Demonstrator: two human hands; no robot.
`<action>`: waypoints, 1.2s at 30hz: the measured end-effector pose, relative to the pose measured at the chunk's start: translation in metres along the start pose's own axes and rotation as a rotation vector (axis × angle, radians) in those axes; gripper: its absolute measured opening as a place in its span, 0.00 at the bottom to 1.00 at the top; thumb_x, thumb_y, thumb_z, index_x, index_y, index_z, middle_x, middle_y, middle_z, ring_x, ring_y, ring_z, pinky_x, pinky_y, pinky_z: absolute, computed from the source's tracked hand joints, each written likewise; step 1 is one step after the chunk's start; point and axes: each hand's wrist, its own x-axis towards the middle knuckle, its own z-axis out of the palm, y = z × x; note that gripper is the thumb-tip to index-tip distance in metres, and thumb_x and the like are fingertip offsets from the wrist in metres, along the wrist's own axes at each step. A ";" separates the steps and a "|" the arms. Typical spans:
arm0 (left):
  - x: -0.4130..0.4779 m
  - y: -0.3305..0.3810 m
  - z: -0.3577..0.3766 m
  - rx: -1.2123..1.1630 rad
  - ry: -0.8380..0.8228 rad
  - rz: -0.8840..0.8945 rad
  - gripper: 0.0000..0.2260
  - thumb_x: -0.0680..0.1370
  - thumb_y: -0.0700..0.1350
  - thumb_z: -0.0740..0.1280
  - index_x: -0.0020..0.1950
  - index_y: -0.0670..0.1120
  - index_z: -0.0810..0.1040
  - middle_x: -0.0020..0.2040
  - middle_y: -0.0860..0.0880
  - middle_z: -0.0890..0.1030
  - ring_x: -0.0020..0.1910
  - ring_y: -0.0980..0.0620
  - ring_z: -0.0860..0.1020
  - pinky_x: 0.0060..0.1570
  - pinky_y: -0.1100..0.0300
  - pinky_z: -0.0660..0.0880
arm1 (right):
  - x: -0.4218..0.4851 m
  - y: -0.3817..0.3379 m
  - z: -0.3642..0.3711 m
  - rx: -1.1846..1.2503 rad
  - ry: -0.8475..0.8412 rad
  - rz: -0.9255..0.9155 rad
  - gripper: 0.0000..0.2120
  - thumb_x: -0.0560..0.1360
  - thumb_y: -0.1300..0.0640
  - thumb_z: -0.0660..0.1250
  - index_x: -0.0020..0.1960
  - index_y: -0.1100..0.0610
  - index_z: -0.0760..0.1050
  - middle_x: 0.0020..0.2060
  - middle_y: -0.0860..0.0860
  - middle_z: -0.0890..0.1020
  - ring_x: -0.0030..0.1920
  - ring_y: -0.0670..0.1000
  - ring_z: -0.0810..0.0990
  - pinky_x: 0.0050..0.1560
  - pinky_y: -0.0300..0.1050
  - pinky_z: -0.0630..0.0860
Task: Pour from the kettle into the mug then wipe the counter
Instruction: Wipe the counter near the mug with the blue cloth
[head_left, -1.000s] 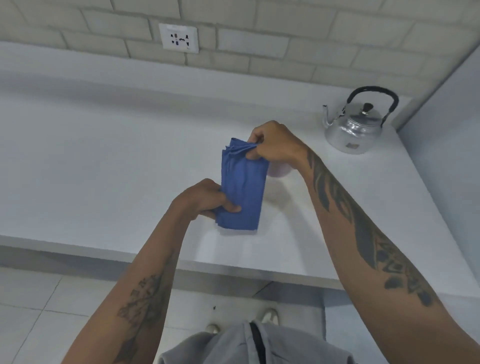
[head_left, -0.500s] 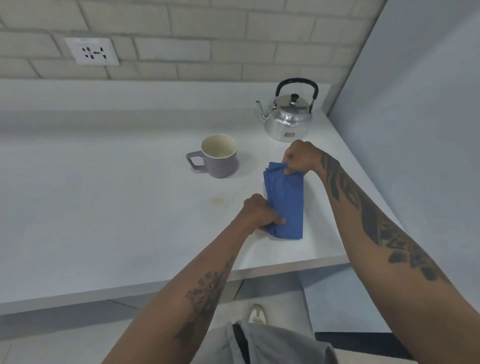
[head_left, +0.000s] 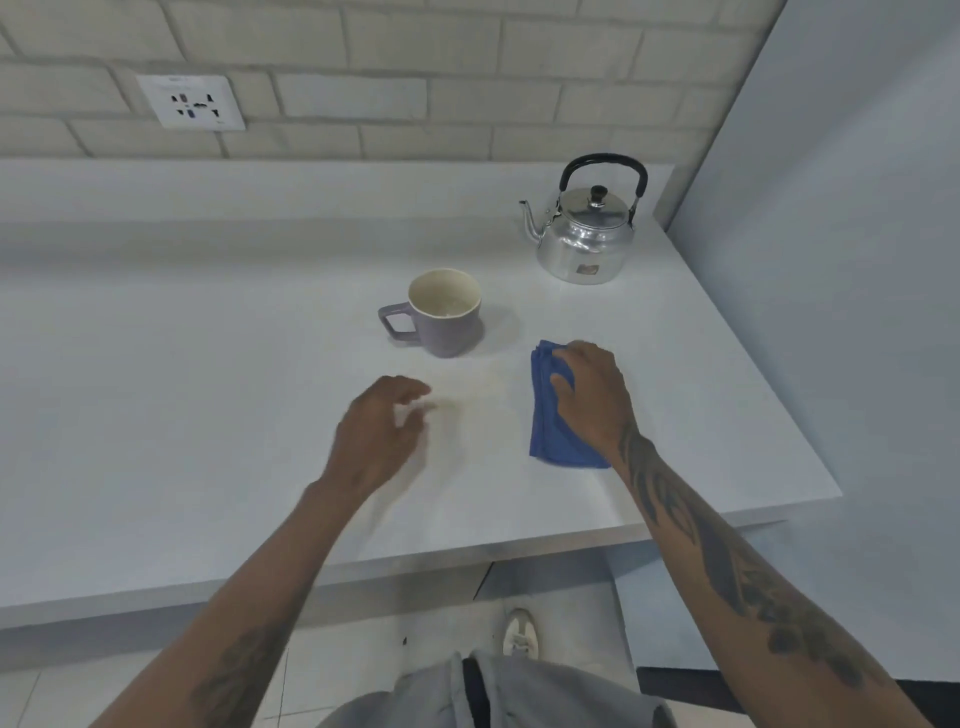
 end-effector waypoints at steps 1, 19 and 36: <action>-0.005 -0.014 -0.008 0.041 0.020 -0.015 0.12 0.75 0.42 0.69 0.58 0.51 0.79 0.58 0.53 0.80 0.57 0.51 0.78 0.56 0.53 0.77 | -0.008 0.000 0.005 -0.031 -0.027 0.014 0.14 0.79 0.59 0.60 0.63 0.61 0.74 0.60 0.56 0.77 0.63 0.61 0.73 0.61 0.51 0.69; -0.026 -0.078 -0.008 0.243 -0.004 0.023 0.21 0.78 0.52 0.59 0.68 0.47 0.75 0.69 0.48 0.74 0.69 0.46 0.71 0.66 0.50 0.72 | -0.056 -0.107 0.077 -0.291 -0.286 -0.242 0.29 0.83 0.50 0.41 0.78 0.66 0.43 0.78 0.61 0.46 0.79 0.60 0.44 0.78 0.56 0.43; -0.027 -0.080 -0.009 0.218 -0.001 0.021 0.19 0.79 0.49 0.62 0.69 0.46 0.74 0.70 0.48 0.73 0.69 0.47 0.70 0.66 0.52 0.70 | -0.047 -0.139 0.097 -0.220 -0.254 -0.156 0.39 0.73 0.46 0.26 0.77 0.66 0.42 0.78 0.62 0.46 0.79 0.61 0.45 0.78 0.57 0.43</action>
